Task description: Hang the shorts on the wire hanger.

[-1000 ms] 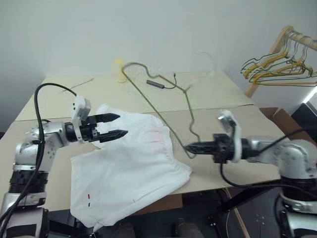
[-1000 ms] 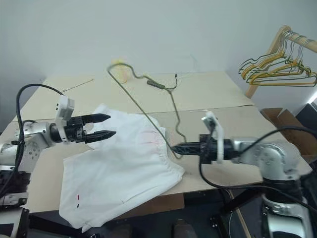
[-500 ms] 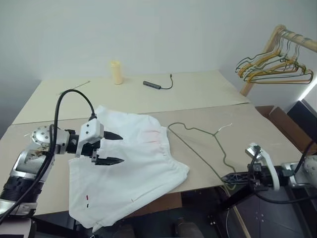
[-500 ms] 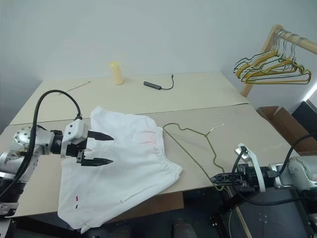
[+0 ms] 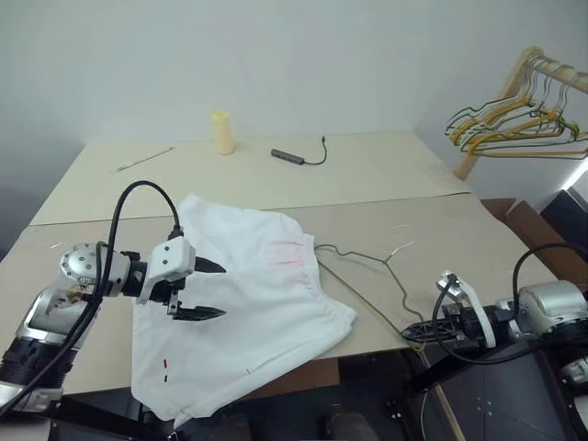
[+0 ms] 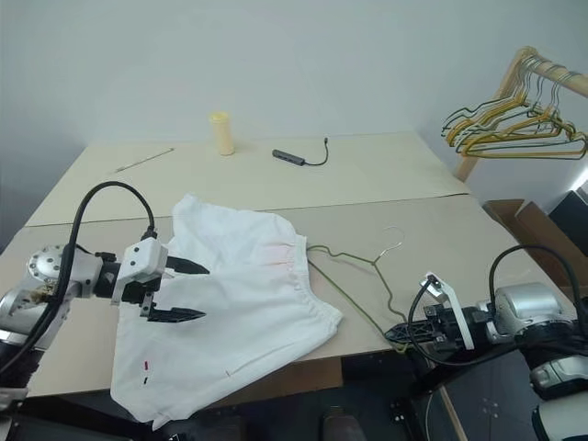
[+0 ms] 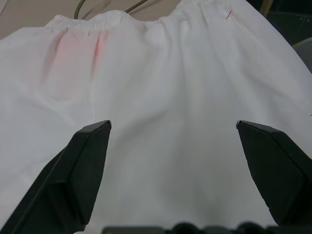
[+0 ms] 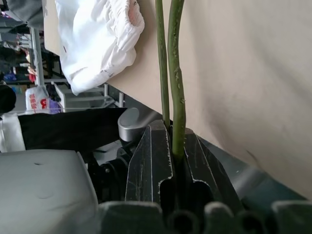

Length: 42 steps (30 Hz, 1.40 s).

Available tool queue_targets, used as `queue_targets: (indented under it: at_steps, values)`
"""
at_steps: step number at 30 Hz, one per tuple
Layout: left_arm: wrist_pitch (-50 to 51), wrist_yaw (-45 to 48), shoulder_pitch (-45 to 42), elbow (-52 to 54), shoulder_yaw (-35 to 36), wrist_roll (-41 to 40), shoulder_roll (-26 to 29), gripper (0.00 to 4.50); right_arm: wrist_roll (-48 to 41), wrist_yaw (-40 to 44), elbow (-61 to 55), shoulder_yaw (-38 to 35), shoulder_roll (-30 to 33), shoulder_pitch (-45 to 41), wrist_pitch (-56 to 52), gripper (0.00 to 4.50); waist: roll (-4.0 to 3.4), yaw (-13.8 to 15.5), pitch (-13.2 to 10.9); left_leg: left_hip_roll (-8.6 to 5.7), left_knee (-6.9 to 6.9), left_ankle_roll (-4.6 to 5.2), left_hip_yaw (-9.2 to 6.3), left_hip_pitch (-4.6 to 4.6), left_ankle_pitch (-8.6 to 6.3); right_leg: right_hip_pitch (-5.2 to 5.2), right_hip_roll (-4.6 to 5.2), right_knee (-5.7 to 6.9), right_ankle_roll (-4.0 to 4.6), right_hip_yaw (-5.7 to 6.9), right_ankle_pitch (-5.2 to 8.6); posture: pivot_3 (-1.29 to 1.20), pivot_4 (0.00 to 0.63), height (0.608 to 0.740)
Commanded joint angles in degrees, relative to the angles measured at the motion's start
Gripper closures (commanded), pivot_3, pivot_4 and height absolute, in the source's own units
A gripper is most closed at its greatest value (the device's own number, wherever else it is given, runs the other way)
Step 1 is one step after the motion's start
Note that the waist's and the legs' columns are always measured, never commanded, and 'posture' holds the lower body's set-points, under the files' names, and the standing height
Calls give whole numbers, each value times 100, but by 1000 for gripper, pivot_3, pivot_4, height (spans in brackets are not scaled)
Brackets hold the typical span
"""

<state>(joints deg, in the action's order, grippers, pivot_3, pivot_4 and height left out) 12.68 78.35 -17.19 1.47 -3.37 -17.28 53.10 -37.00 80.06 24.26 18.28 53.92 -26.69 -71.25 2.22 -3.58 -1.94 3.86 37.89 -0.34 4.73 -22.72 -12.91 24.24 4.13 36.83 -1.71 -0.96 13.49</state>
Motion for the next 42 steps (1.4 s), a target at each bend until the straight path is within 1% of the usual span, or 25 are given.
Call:
queue_targets:
  at_steps: [1,8,11,16,22,27,32,34,36,38,42]
  values:
    - [-95,-39,-2,66,171,-4,88,26,39,302,4,-118,-18,-109,151,4500,0,3,0,0,0,0,0,1,0,0,0,2,0,0,0,-30,0,740]
    - [-138,-98,95,82,129,35,49,26,160,337,365,-269,-28,-306,111,4500,0,-1,0,-1,0,0,4,2,0,0,1,3,1,-2,0,-32,0,740]
    - [-165,-141,134,92,107,65,36,26,178,512,300,-232,37,-300,94,4500,0,8,0,1,0,0,1,4,0,-2,-2,5,1,-1,0,-32,0,740]
    - [-185,-170,169,112,88,107,42,26,239,952,-114,50,249,-174,142,4500,-1,31,0,0,0,0,3,4,0,-1,0,5,1,-1,0,-27,0,740]
    - [-212,-252,188,102,76,183,8,26,360,1236,-299,427,347,-246,339,4500,-1,53,0,1,0,0,3,5,0,0,-1,8,1,-1,0,-18,0,740]
    - [-297,-376,245,119,-6,330,-15,26,463,1244,299,759,98,-826,489,4500,-2,62,0,1,2,0,5,8,0,0,-1,10,2,-2,0,-8,0,740]
    - [-288,-423,296,177,4,362,-45,26,442,1244,1301,1297,-157,-1586,590,4500,-2,97,0,1,3,0,5,9,0,-1,-3,14,12,-3,-6,3,0,740]
    - [-292,-456,307,179,12,401,-40,26,294,1244,1356,1679,-106,-1725,801,4500,-2,121,0,1,3,0,5,7,0,1,-2,14,34,-4,-18,13,0,740]
    - [-314,-485,335,173,15,430,-39,26,31,1244,1287,2097,-21,-1823,995,4500,-2,147,0,1,3,0,4,3,0,1,0,13,38,-1,-18,17,0,740]
    - [-334,-497,378,188,16,436,-37,26,-46,1244,1360,2464,-33,-1962,1095,4500,-3,148,0,0,3,0,6,-1,0,4,3,13,38,0,-17,23,0,740]
    - [-337,-567,432,235,22,440,-47,26,-274,1244,1839,2864,-227,-2336,1270,4500,-3,145,0,0,3,0,6,2,0,3,3,16,38,0,-18,38,0,740]
